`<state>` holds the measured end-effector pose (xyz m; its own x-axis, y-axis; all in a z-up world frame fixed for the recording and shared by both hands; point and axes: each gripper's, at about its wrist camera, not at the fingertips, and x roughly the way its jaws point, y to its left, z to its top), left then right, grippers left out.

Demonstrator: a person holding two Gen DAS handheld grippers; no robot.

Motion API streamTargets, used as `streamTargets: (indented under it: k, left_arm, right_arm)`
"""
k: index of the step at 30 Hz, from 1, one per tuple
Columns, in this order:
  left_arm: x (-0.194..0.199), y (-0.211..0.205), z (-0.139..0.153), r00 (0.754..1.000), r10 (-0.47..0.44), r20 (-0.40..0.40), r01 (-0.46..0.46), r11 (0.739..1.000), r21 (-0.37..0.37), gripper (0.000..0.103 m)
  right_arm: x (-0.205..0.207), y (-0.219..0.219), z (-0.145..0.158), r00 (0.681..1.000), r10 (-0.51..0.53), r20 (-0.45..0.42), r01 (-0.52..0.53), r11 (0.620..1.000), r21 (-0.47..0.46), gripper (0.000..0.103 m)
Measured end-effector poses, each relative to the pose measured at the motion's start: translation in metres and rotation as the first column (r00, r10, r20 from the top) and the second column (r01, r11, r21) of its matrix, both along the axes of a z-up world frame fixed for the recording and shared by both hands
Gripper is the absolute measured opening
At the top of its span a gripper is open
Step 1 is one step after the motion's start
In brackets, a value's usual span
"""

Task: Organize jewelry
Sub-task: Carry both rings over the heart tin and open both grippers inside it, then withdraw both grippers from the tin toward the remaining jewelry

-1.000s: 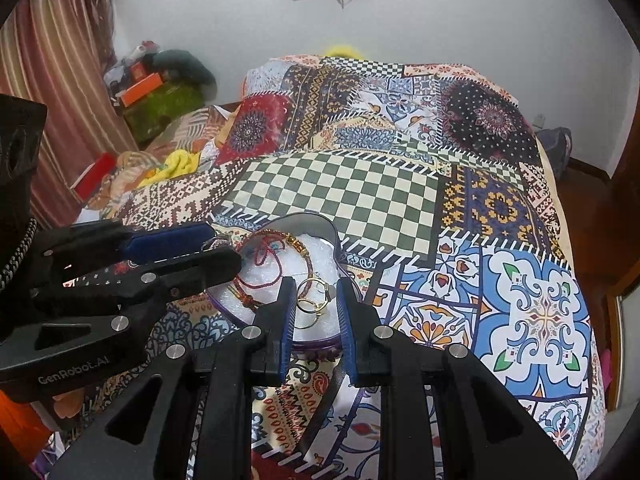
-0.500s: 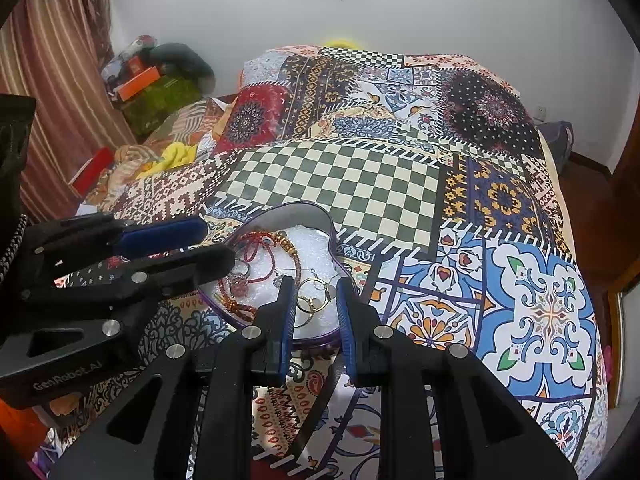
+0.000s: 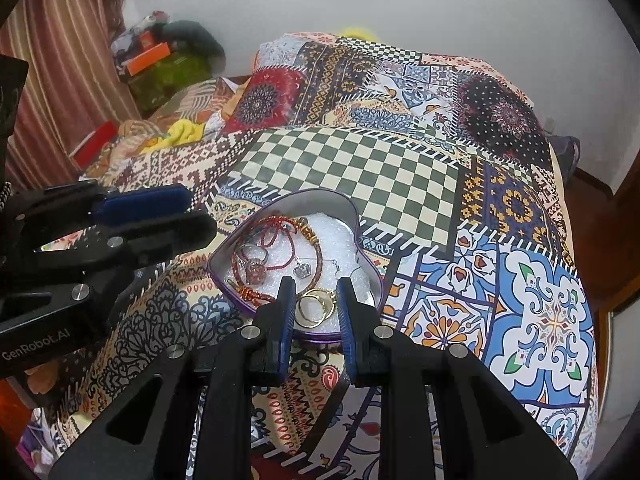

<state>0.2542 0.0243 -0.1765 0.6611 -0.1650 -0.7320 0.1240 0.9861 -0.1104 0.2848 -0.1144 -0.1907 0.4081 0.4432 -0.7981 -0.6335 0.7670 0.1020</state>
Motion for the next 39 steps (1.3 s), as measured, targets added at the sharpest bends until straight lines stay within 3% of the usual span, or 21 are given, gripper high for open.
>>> streamTargets:
  k: [15, 30, 35, 39]
  left_arm:
    - [-0.021, 0.002, 0.004, 1.000, 0.011, -0.018, -0.011, 1.000, 0.022, 0.030]
    - [-0.053, -0.008, -0.017, 0.993, -0.015, -0.119, 0.018, 1.000, 0.025, 0.030]
    - [-0.063, -0.006, -0.026, 0.989, -0.009, -0.147, 0.012, 1.000, 0.019, 0.030]
    - [-0.070, 0.001, -0.029, 0.988, 0.006, -0.154, -0.003, 1.000, 0.019, 0.030]
  right_arm:
    - [-0.016, -0.008, 0.018, 0.999, -0.028, 0.016, 0.028, 1.000, 0.010, 0.020]
    - [-0.046, -0.018, 0.013, 0.998, -0.044, -0.044, 0.045, 0.999, 0.022, 0.022]
    - [-0.054, -0.010, 0.005, 0.998, -0.024, -0.066, 0.025, 1.000, 0.004, 0.036]
    - [-0.058, 0.001, -0.001, 0.997, 0.001, -0.075, -0.002, 1.000, -0.013, 0.036]
